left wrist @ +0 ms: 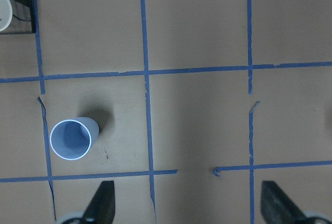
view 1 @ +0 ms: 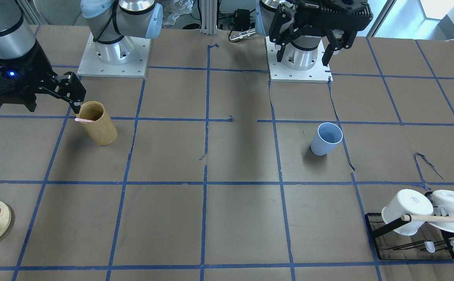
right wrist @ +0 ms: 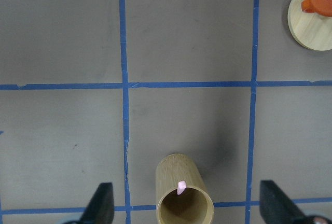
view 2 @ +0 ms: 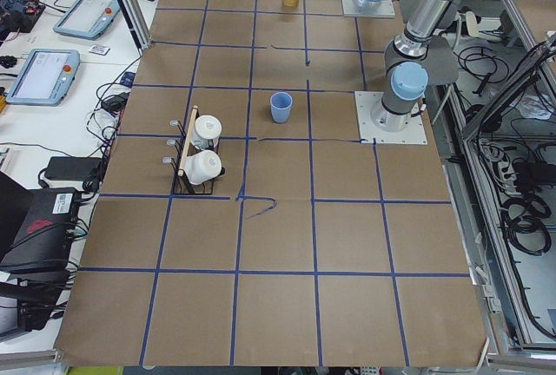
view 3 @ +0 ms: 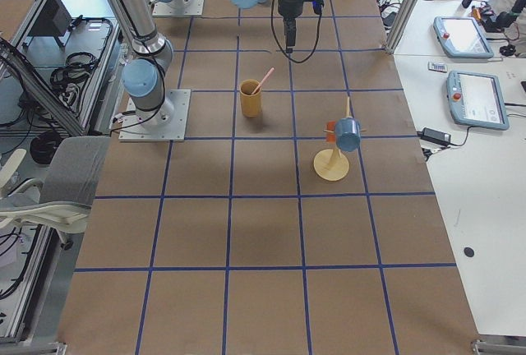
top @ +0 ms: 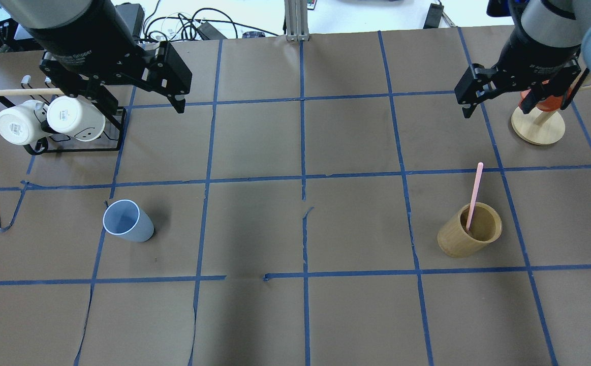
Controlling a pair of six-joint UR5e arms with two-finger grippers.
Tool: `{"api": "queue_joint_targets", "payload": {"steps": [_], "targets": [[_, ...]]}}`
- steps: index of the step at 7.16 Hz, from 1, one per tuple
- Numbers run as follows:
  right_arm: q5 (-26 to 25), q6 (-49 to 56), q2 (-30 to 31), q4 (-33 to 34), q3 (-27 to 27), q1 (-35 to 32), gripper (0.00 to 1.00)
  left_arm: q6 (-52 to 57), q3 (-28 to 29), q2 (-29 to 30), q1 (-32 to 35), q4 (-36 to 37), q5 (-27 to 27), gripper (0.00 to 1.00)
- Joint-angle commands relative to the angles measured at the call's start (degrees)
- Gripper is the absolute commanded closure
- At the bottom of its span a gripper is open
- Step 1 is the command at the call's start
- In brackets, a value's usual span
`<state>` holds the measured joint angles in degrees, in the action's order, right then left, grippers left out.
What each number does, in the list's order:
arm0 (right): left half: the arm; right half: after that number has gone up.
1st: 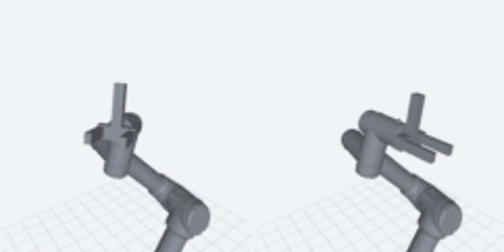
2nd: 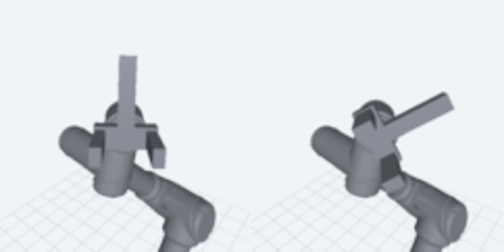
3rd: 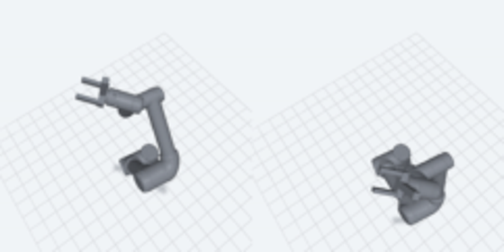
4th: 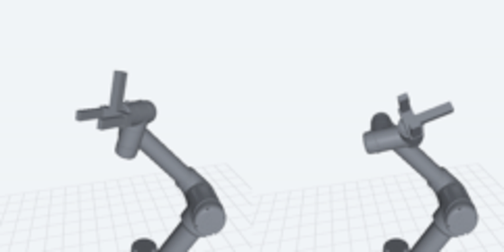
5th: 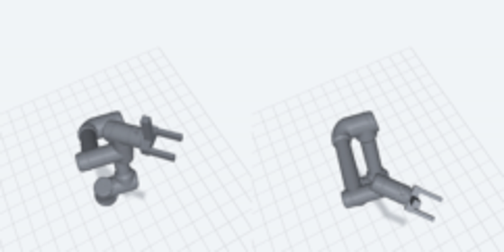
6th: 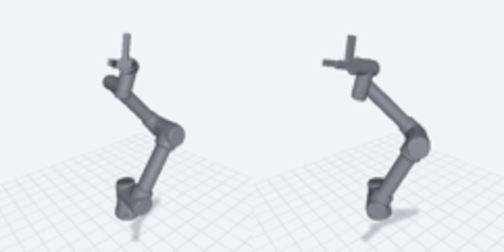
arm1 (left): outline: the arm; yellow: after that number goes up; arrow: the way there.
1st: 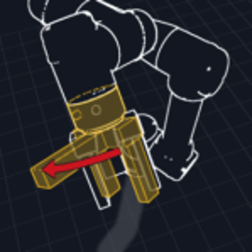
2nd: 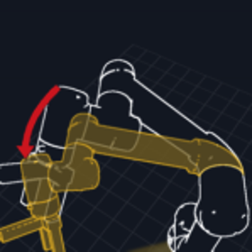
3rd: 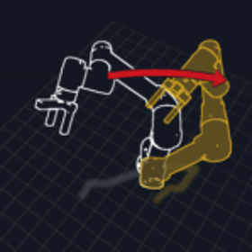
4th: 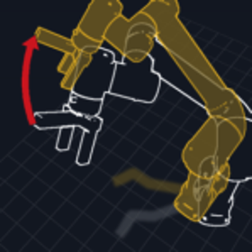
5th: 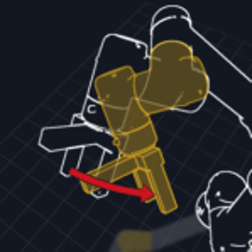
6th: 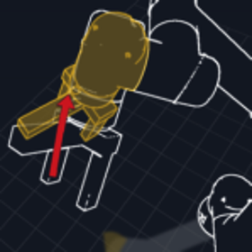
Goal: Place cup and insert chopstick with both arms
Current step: 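Lower the right gripper down onto the pink chopstick's top end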
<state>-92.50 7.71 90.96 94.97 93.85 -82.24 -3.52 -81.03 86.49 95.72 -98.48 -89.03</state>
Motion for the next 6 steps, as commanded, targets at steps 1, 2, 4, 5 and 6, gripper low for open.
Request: {"api": "queue_joint_targets", "payload": {"steps": [1, 2, 4, 5, 6], "targets": [[0.48, 0.28, 0.36, 0.73, 0.37, 0.15, 0.00, 0.00, 0.00, -0.01, -0.01, 0.04, 0.00, 0.00], [0.48, 0.46, 0.27, 0.74, 0.46, 0.15, 0.00, 0.00, 0.00, -0.01, -0.01, -0.05, 0.00, 0.00], [0.12, 1.07, 0.09, 2.04, 3.78, 1.20, 0.00, 0.00, 0.00, -0.01, -0.01, -0.05, 0.00, 0.00], [0.91, 1.07, -0.78, 6.32, 6.41, 2.25, 0.00, 0.00, 0.00, -0.01, -0.01, -0.05, 0.00, 0.00], [1.35, 1.07, -0.96, 7.67, 11.39, 2.78, 0.00, 0.00, 0.00, -0.01, -0.01, -0.05, 0.00, 0.00]]}}
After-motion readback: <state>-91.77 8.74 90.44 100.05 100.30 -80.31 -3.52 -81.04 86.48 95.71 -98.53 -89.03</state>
